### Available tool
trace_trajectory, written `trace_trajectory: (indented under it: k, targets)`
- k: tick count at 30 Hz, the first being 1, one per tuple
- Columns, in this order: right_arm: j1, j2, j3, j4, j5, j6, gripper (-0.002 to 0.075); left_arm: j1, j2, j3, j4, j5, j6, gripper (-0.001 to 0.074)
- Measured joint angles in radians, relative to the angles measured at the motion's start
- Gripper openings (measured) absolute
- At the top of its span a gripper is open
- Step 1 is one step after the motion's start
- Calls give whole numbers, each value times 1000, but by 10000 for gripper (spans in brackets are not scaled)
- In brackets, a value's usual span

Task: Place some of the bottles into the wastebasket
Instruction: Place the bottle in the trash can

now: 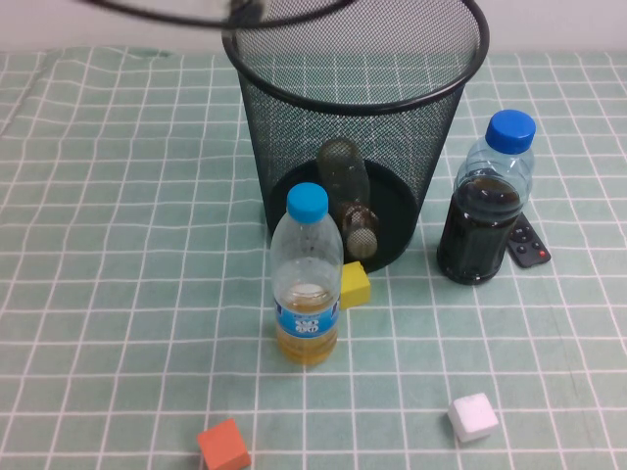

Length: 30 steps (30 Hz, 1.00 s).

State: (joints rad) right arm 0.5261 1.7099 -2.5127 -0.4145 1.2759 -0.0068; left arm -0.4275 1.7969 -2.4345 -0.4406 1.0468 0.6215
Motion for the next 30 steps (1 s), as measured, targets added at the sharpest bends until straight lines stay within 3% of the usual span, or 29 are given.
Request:
trace_trajectory:
  k: [3, 6, 17, 24, 28, 30]
  targets:
    - [0, -17, 0, -7, 1, 7, -2, 0, 106, -189, -62, 33, -4, 335]
    - [0, -16, 0, -15, 2, 13, -3, 0, 196, -255, -180, 37, 12, 335]
    - [0, -16, 64, -34, 5, 20, -3, -4, 513, -263, -246, 113, 33, 335]
    - [0, -16, 101, -36, 6, 20, -3, -4, 571, -250, -239, 165, 29, 337]
    - [0, -22, 101, -25, 6, 22, -3, -4, 559, -248, -217, 166, -9, 500]
    - [0, -41, 105, -7, 6, 26, -3, -4, 538, -247, -199, 164, -41, 546]
